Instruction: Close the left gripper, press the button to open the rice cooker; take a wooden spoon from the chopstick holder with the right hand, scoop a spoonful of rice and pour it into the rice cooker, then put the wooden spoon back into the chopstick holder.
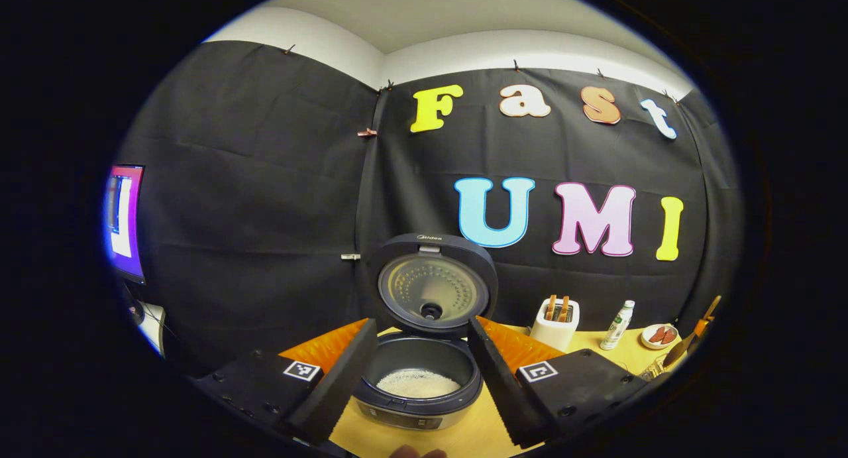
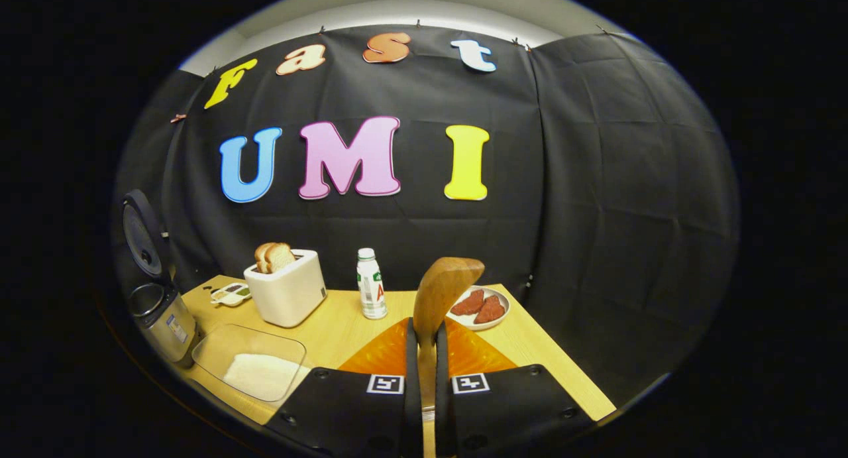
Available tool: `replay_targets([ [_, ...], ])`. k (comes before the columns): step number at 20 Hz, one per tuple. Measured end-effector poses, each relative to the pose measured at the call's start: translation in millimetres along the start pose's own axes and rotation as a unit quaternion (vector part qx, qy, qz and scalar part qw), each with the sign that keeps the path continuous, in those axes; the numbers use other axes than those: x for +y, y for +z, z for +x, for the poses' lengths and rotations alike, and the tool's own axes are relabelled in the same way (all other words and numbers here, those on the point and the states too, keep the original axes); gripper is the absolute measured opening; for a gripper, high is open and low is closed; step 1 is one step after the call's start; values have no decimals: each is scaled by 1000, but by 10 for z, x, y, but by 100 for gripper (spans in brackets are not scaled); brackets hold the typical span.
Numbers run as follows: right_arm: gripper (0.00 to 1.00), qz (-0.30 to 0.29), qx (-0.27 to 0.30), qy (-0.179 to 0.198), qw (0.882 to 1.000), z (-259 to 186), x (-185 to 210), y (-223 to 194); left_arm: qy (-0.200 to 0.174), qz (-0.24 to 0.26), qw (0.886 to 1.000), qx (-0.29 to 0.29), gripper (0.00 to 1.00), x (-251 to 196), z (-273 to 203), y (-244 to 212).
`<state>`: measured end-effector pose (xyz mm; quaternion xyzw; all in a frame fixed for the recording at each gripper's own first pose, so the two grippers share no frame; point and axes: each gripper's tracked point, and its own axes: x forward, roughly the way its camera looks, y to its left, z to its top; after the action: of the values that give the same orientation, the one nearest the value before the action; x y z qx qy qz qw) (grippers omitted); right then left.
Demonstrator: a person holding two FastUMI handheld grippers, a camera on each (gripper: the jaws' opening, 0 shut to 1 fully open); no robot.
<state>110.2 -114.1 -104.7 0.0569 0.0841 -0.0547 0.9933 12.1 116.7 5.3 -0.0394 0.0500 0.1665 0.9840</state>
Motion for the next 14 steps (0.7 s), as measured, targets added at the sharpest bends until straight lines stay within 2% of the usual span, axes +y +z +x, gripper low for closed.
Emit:
replay_targets([
  [5, 11, 23, -13, 57, 998, -35, 659, 211, -9, 8, 1000, -4, 93, 126, 53, 22],
  [10, 11, 39, 7, 108, 993, -39, 1387, 86, -22, 26, 999, -15, 93, 241, 144, 87],
  [14, 12, 21, 29, 126, 991, 59, 1801, -221, -39, 32, 999, -14, 93, 315, 243, 84],
])
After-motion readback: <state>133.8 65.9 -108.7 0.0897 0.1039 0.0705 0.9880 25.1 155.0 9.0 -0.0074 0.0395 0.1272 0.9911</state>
